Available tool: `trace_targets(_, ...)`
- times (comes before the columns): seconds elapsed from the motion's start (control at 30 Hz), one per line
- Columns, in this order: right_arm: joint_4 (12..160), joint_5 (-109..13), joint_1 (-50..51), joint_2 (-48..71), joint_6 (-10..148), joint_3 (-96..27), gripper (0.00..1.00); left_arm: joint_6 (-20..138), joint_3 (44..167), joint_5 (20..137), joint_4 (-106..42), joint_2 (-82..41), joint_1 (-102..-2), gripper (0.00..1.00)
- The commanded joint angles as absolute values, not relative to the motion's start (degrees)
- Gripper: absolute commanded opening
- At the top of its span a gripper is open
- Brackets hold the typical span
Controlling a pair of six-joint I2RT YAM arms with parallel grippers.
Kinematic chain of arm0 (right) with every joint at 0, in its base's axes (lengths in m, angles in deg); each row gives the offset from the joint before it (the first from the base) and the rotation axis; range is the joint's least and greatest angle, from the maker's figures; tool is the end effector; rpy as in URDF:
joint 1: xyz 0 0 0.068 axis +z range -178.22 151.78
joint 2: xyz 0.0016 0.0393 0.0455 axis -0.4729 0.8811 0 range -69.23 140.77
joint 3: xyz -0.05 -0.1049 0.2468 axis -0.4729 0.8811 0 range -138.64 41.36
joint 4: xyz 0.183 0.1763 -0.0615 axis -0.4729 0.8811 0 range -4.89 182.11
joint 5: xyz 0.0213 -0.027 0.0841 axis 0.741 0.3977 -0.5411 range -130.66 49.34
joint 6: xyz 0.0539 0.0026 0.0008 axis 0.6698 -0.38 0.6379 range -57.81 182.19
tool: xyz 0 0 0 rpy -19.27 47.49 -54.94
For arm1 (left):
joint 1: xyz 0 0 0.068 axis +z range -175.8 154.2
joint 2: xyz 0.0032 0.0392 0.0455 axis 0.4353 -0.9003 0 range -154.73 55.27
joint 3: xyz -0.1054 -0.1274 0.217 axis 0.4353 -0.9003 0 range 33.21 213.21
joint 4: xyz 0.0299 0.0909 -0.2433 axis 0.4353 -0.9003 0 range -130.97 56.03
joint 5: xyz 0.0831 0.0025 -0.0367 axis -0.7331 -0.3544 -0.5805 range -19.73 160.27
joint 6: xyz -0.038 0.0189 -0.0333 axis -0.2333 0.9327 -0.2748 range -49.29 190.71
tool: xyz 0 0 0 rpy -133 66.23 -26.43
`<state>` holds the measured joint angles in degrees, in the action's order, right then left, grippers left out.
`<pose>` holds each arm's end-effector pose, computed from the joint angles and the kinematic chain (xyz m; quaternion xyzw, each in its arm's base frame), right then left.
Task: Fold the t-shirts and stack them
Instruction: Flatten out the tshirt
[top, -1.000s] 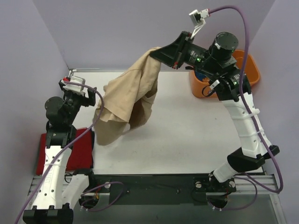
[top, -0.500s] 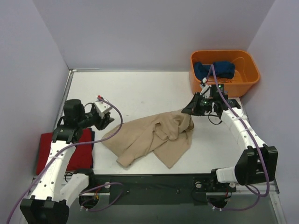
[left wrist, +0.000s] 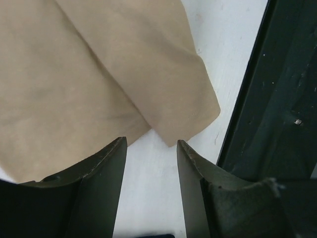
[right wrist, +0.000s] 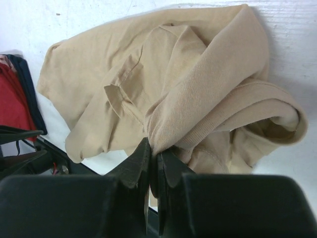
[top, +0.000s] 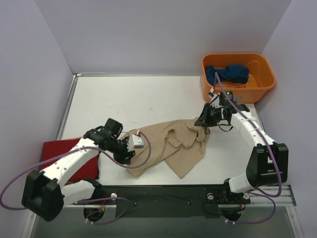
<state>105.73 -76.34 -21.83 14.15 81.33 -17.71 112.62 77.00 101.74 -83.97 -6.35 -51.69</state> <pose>0.3060 0.0552 0.2568 -0.0191 0.8868 0.3566 0.2933 0.1587 -0.0977 0.2313 0.5700 0.7550 -0.2377 0.2203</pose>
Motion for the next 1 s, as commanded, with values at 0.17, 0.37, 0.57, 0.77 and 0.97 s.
trace_targets(0.17,105.5,-74.0,-22.2,11.4,78.7,-17.3,0.0,102.5,70.5,86.9,-66.8,-19.2,-63.0,0.56)
trace_targets(0.37,104.7,-73.6,-22.7,11.3,78.8,-16.3,0.0,102.8,70.9,86.3,-67.5,-21.8,-67.0,0.45)
trace_targets(0.57,104.7,-73.7,-23.7,10.8,79.0,-17.1,0.0,102.4,72.8,85.7,-69.1,-22.8,-67.4,0.0)
trace_targets(0.77,105.7,-75.6,-25.5,10.8,80.1,-23.9,0.0,110.3,87.8,74.3,-75.6,-22.3,-57.7,0.0)
trace_targets(0.97,105.7,-81.6,-26.3,19.0,85.6,-52.8,0.0,117.9,120.7,67.2,-69.4,-29.4,-37.8,0.0)
